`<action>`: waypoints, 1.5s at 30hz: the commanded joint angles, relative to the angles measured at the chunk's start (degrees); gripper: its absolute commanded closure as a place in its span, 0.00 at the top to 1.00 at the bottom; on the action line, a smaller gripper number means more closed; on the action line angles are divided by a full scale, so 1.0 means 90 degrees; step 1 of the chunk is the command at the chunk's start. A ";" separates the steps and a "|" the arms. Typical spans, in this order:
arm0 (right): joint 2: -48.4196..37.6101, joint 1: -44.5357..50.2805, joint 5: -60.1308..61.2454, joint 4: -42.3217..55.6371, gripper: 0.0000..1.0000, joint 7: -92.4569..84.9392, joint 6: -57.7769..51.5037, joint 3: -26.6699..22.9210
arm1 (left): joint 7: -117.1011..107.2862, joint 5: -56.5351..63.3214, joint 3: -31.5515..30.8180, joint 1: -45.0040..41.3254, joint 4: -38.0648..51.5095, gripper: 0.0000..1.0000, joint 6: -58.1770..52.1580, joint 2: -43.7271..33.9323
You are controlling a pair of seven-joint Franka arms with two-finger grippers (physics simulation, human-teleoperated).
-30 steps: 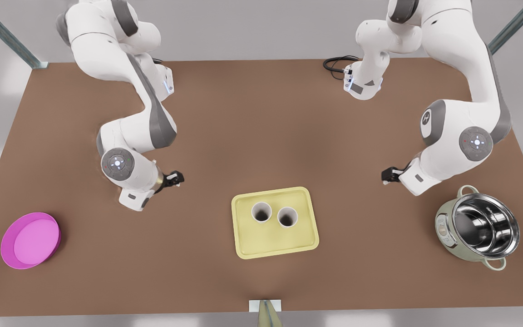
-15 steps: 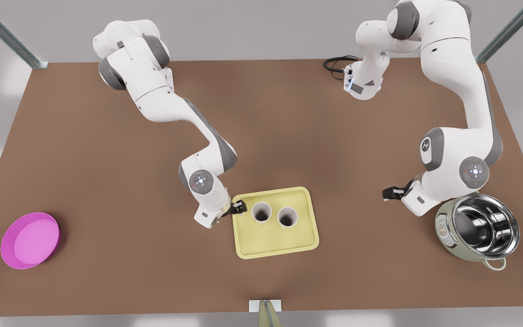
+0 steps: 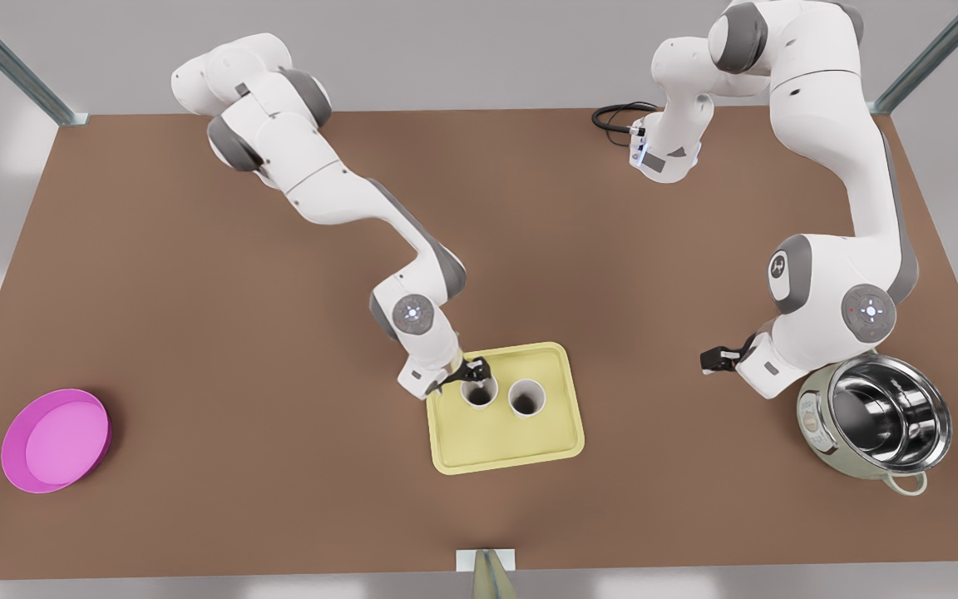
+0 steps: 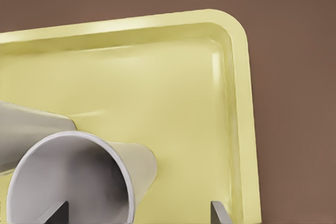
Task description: Use the left arm to pick up the white IKEA cup from the tray and place it on the middle-left position; use the right arm to pick up the white IKEA cup from the tray and place it on the middle-right position
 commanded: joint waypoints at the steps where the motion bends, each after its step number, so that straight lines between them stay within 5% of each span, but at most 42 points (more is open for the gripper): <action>1: 0.0026 0.0003 0.0008 0.0005 0.96 0.0974 0.0203 -0.0009 | 0.0010 0.0004 0.0008 -0.0001 0.0003 1.00 0.0026 -0.0008; 3: 0.0066 0.0003 0.0008 0.0005 0.61 0.1023 0.0203 0.0000 | 0.0010 0.0014 -0.0002 -0.0011 0.0003 1.00 0.0026 -0.0008; 7: 0.0124 0.0013 -0.0002 0.0005 0.46 0.0993 0.0203 0.0000 | 0.0010 -0.0005 0.0008 0.0009 0.0003 1.00 0.0016 -0.0008; 11: 0.0212 0.0013 -0.0022 0.0005 0.43 0.0974 0.0213 0.0000 | 0.0010 -0.0005 -0.0002 0.0009 0.0003 1.00 0.0036 -0.0008; 13: 0.0232 0.0013 -0.0031 0.0043 0.19 0.0925 0.0203 0.0000 | 0.0010 -0.0005 -0.0002 0.0009 -0.0007 1.00 0.0036 -0.0008; 16: 0.0212 -0.0036 -0.0031 0.0122 0.06 0.0935 0.0203 -0.0048 | 0.0010 -0.0005 -0.0002 0.0009 -0.0007 1.00 0.0036 -0.0008; 20: -0.0295 -0.0709 0.0008 0.0122 0.06 0.0184 -0.0470 0.0029 | 0.0010 0.0014 0.0008 -0.0011 -0.0007 1.00 0.0036 -0.0008; 22: -0.0667 -0.1803 -0.0002 0.0122 0.06 -0.0939 -0.1437 0.0713 | 0.0010 0.0043 -0.0002 0.0009 -0.0026 1.00 0.0026 -0.0008; 27: -0.0833 -0.3444 -0.0450 0.0122 0.07 -0.4885 -0.2355 0.0674 | 0.0000 0.1137 -0.0119 -0.0245 0.0071 1.00 -0.0228 -0.0428; 30: -0.0804 -0.4030 -0.0705 0.0122 0.07 -0.6593 -0.2238 0.0499 | -0.0906 0.0502 -0.0519 -0.0431 0.0247 1.00 -0.0218 -0.0389; 40: -0.0169 -0.4138 -0.0705 0.0083 0.09 -0.6887 -0.1457 0.0479 | -0.2617 0.0659 -0.0539 -0.1114 0.0208 1.00 0.1237 0.0949; 45: -0.0159 -0.4138 -0.0695 0.0083 0.39 -0.6878 -0.1457 0.0479 | -0.3261 0.0649 -0.0549 -0.1456 0.0432 1.00 0.1911 0.1593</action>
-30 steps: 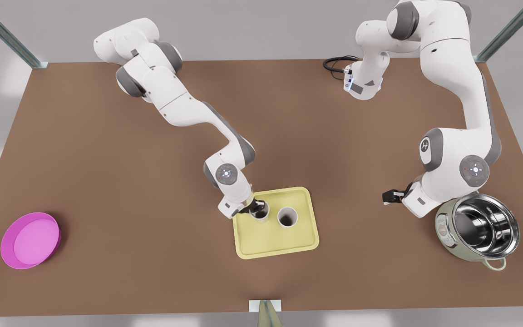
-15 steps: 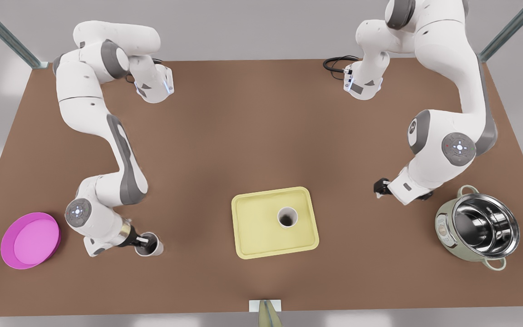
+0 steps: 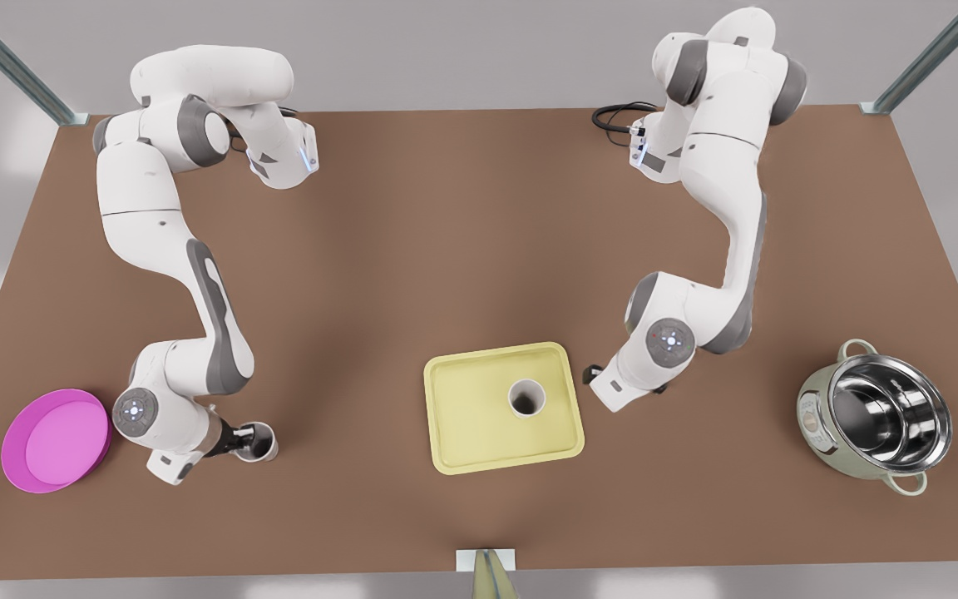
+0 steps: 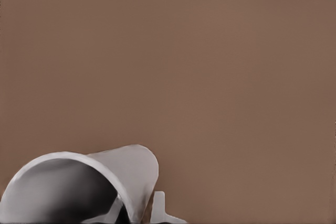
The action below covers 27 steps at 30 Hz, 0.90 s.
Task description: Use the left arm to pick up the white IKEA cup from the tray and place it on the middle-left position; use the right arm to pick up the white IKEA cup from the tray and place it on the middle-right position
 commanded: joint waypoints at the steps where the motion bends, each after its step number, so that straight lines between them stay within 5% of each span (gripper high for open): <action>1: -0.0008 0.0000 -0.0014 0.0003 0.43 -0.2137 0.0062 0.0001 | -0.1830 -0.0008 -0.0002 -0.0146 0.0228 1.00 0.0614 0.0171; 5: -0.0008 0.0000 -0.0004 0.0003 0.46 -0.2137 0.0062 0.0001 | -0.2396 -0.0018 -0.0275 -0.0234 0.0756 1.00 0.1005 0.0591; 6: -0.0008 0.0000 -0.0004 0.0013 0.67 -0.2108 0.0062 0.0001 | -0.2474 -0.0027 -0.0275 -0.0331 0.0795 1.00 0.0995 0.0610; 7: -0.0018 0.0000 0.0025 0.0013 1.00 -0.2098 0.0062 0.0001 | -0.2611 -0.0018 -0.0275 -0.0448 0.0786 1.00 0.1005 0.0620; 12: -0.0408 0.0000 0.0035 0.0033 1.00 -0.2108 -0.0396 0.0040 | -0.2670 -0.0008 -0.0275 -0.0536 0.0737 1.00 0.1210 0.0952; 18: -0.2684 0.0000 -0.0004 0.0042 1.00 -0.0448 -0.3531 0.0255 | -0.2680 -0.0018 -0.0275 -0.0576 0.0737 1.00 0.1552 0.1284; 22: -0.3670 -0.0312 0.0035 0.0033 1.00 0.1194 -0.4420 0.0186 | -0.2767 -0.0018 -0.0275 -0.0576 0.0766 0.98 0.1777 0.1401; 25: -0.3651 -0.0420 0.0054 0.0043 1.00 0.0637 -0.3697 0.0196 | -0.2855 -0.0018 -0.0285 -0.0576 0.0795 0.57 0.1777 0.1392; 27: -0.3660 -0.0430 0.0054 0.0043 1.00 0.0666 -0.3697 0.0177 | -0.3060 -0.0018 -0.0412 -0.0585 0.0805 0.51 0.1991 0.1401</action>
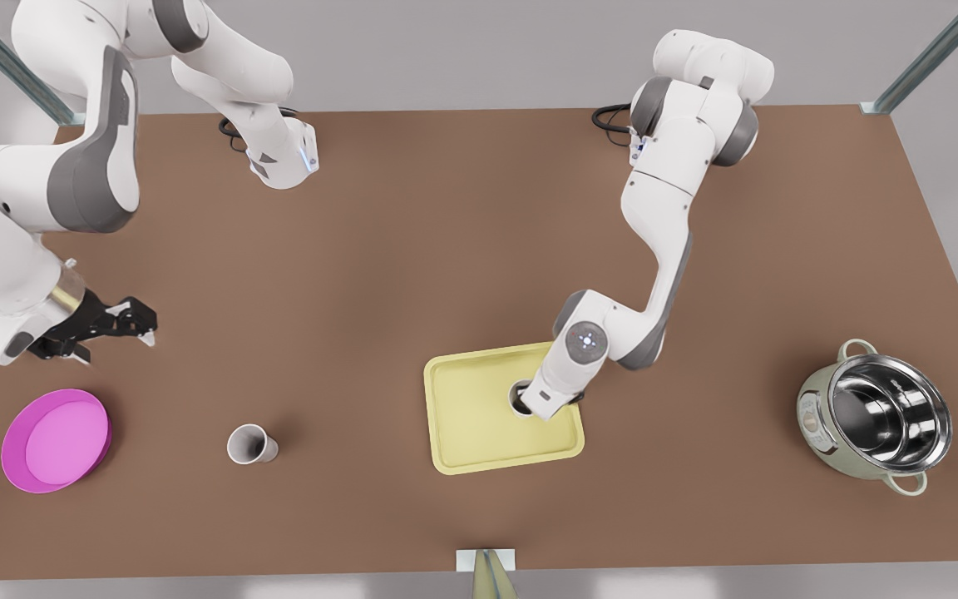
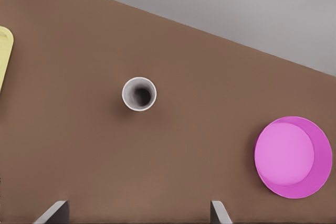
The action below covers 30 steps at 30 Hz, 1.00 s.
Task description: Use the left arm to pick up the white IKEA cup from the tray and place it on the middle-left position; use the right arm to pick up the white IKEA cup from the tray and place it on the middle-right position
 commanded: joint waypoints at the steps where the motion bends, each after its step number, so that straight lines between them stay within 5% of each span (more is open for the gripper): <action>1: -0.0007 0.0001 0.0017 0.0003 1.00 0.0964 -0.0323 -0.0012 | -0.1000 0.0007 -0.0034 -0.0002 -0.0001 0.46 0.0318 -0.0004; 10: -0.0016 0.0001 0.0007 0.0003 1.00 0.1023 -0.0314 0.0008 | -0.1000 0.0026 -0.0024 0.0008 -0.0001 0.15 0.0220 -0.0053; 18: -0.0016 0.0001 -0.0013 0.0003 1.00 0.1013 -0.0314 0.0027 | 0.1353 0.0007 0.0044 0.1355 -0.0070 0.15 -0.1704 -0.0932; 30: -0.0007 0.0011 -0.0013 0.0003 1.00 0.1023 -0.0314 0.0066 | 0.2086 0.0104 0.0259 0.2371 -0.0216 0.15 -0.1411 -0.0658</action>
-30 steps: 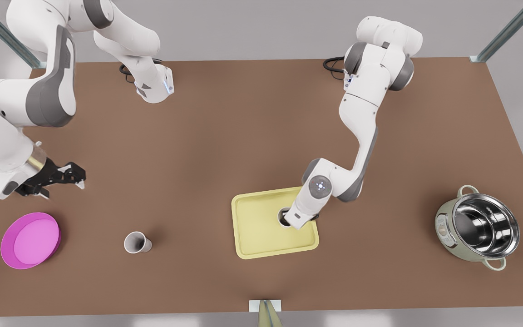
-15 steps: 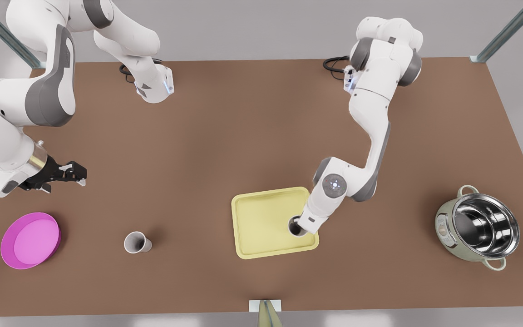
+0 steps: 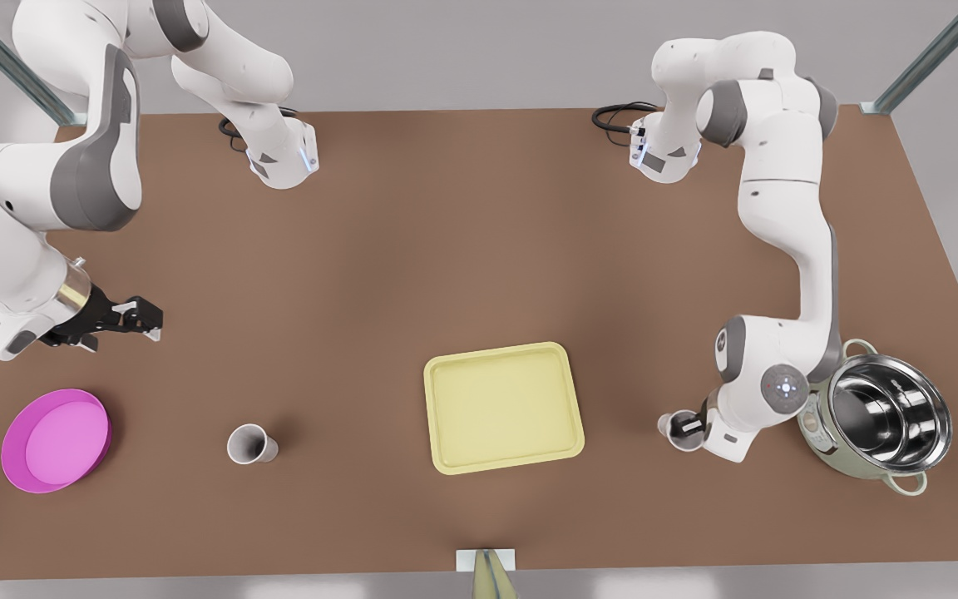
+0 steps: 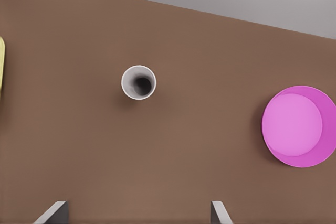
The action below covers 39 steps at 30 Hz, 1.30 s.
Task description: Use the left arm to pick up the white IKEA cup from the tray and place it on the middle-left position; use the right arm to pick up the white IKEA cup from the tray and place it on the middle-right position
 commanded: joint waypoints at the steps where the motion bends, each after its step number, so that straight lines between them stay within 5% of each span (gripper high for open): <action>1: -0.0011 0.0001 -0.0005 0.0003 1.00 0.0201 -0.0005 0.0009 | 0.1393 -0.0054 0.0004 0.0036 0.0002 0.15 0.0279 0.0075; 22: -0.0001 0.0011 -0.0015 0.0003 1.00 0.0191 0.0014 0.0029 | 0.1354 0.0366 0.0102 0.0065 0.0002 0.17 0.1432 0.0378; 23: -0.0001 0.0011 -0.0015 0.0003 1.00 0.0191 -0.0005 0.0029 | 0.1354 0.0357 0.0102 0.0065 0.0002 0.26 0.1432 0.0378; 24: -0.0001 0.0011 -0.0015 0.0003 1.00 0.0191 0.0014 0.0029 | 0.1344 0.0347 0.0102 0.0065 0.0002 0.91 0.1441 0.0378; 25: -0.0001 0.0011 -0.0015 0.0003 1.00 0.0191 0.0014 0.0029 | 0.1344 0.0347 0.0102 0.0065 0.0002 1.00 0.1490 0.0378; 32: -0.0001 0.0011 -0.0035 0.0003 1.00 0.0191 0.0014 0.0029 | 0.1364 0.0679 0.0092 0.0065 0.0022 1.00 0.0817 0.0173; 36: -0.0001 0.0011 -0.0035 0.0003 1.00 0.0191 0.0014 0.0029 | 0.1383 0.0172 -0.0143 0.0084 0.0207 1.00 -0.1682 -0.1135; 38: -0.0001 0.0011 -0.0035 0.0003 1.00 0.0191 -0.0005 0.0029 | 0.2126 -0.0376 -0.0201 0.0055 0.0022 1.00 -0.3412 -0.2571; 39: -0.0001 0.0011 -0.0035 0.0003 1.00 0.0191 -0.0005 0.0029 | 0.2203 -0.0337 -0.0270 0.0065 -0.0806 1.00 -0.3267 -0.3293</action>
